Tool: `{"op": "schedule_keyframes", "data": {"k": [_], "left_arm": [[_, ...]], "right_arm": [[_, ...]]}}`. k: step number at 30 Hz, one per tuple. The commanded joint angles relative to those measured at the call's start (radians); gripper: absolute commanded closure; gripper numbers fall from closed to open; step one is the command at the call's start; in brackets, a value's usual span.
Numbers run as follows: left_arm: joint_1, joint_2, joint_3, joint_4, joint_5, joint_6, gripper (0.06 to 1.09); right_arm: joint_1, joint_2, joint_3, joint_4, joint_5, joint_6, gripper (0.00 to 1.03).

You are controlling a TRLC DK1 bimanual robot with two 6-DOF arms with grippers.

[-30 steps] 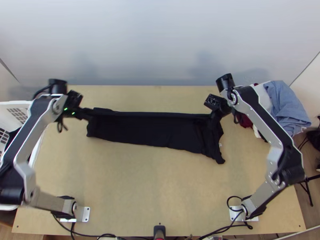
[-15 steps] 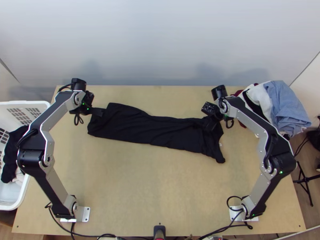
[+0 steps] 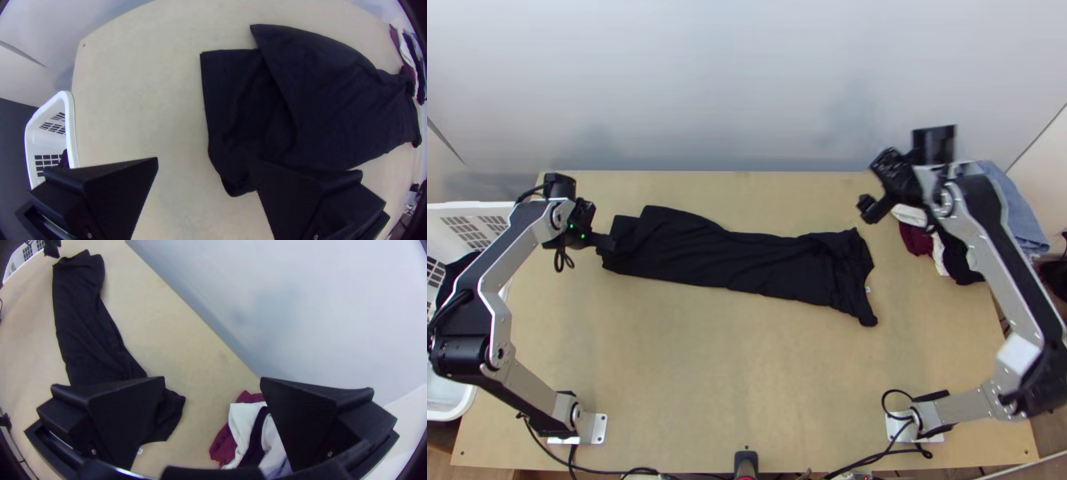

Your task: Fold the t-shirt

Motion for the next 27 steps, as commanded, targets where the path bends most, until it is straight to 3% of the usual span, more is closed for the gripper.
{"op": "schedule_keyframes", "data": {"k": [1, 7, 11, 18, 27], "left_arm": [[0.029, -0.020, -0.049, 0.015, 0.116, -0.057, 0.10], [0.059, 0.075, 0.008, 0.025, 0.354, -0.206, 0.10], [0.049, 0.118, 0.009, 0.072, 0.434, -0.283, 0.11], [0.030, 0.170, -0.006, 0.157, 0.434, -0.286, 0.11], [-0.013, 0.223, 0.006, 0.137, 0.434, -0.261, 0.12]], "right_arm": [[0.010, -0.178, 0.059, -0.128, -0.012, 0.081, 0.03], [0.056, -0.329, -0.009, -0.212, -0.017, 0.150, 0.03], [0.055, -0.365, -0.021, -0.252, -0.017, 0.173, 0.03], [0.061, -0.404, -0.009, -0.316, -0.017, 0.196, 0.03], [0.073, -0.416, -0.004, -0.349, -0.017, 0.231, 0.03]]}}
